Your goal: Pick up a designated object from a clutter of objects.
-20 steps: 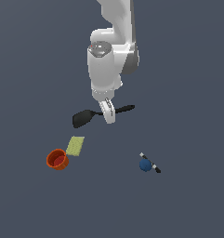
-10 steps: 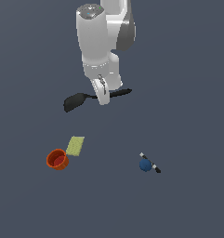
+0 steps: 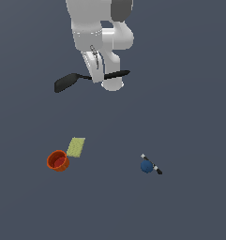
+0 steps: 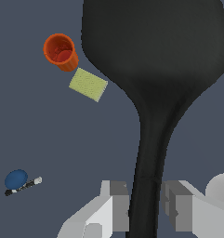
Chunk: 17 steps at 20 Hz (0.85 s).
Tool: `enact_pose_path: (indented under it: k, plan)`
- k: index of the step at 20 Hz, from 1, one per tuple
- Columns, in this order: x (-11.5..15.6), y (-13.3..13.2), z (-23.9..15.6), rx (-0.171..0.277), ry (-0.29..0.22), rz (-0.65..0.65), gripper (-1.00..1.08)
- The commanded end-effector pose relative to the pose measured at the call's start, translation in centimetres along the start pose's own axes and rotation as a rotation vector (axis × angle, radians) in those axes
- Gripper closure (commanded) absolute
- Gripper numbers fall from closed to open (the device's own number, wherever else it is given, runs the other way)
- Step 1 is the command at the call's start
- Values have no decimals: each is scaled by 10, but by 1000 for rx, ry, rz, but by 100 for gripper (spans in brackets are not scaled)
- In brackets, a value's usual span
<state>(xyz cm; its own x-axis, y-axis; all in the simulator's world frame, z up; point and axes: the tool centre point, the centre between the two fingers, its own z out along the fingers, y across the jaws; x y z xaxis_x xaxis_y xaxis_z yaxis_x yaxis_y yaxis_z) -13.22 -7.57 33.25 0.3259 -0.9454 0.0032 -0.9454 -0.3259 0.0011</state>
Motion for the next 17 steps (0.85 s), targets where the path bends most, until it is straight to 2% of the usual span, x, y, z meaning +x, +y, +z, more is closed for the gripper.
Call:
enact_pose_path:
  k: [1,9,17]
  plan:
    - [2,7,-17,0,0,-1,108]
    - [7,19,-52,1,-3,-3,108]
    - [8,21,-61,1,-3,-4,108]
